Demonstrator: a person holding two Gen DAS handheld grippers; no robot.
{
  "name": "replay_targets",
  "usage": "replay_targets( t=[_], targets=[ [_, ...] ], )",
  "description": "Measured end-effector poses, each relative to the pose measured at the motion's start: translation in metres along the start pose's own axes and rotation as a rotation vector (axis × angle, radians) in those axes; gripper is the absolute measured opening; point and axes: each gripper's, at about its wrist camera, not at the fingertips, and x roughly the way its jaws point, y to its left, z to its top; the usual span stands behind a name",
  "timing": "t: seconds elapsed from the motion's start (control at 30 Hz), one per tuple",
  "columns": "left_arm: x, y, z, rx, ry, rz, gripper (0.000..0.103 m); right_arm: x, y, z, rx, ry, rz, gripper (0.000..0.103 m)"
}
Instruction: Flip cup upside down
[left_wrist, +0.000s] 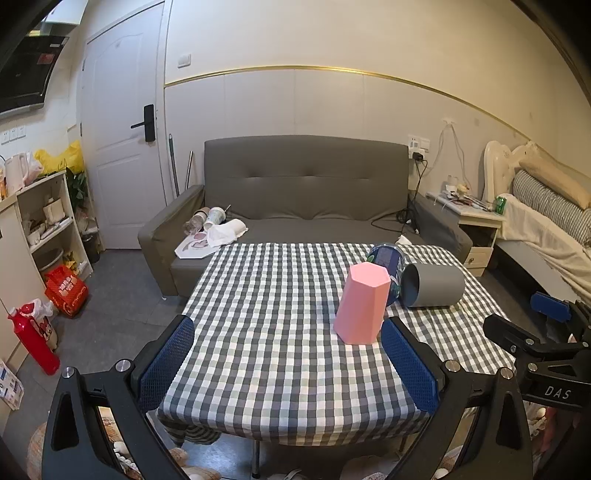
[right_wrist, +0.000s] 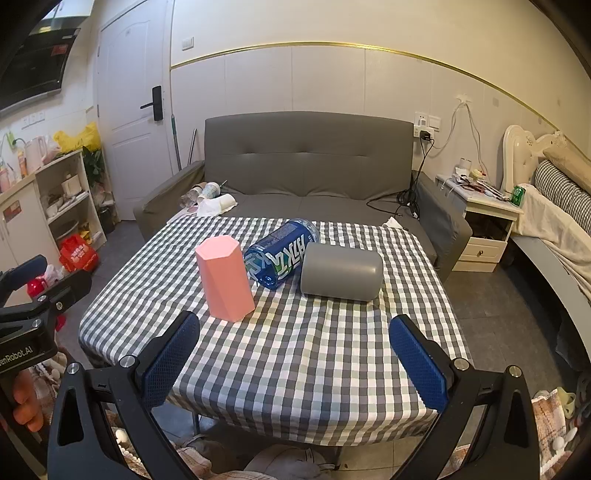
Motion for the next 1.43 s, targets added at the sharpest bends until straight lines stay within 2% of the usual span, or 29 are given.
replay_targets(
  t=[1.43],
  targets=[
    [0.0009,-0.0005,0.0001,0.001,0.01,-0.001,0.103,0.0056,0.0,-0.0033,-0.005,0.016,0.001,0.103]
  ],
)
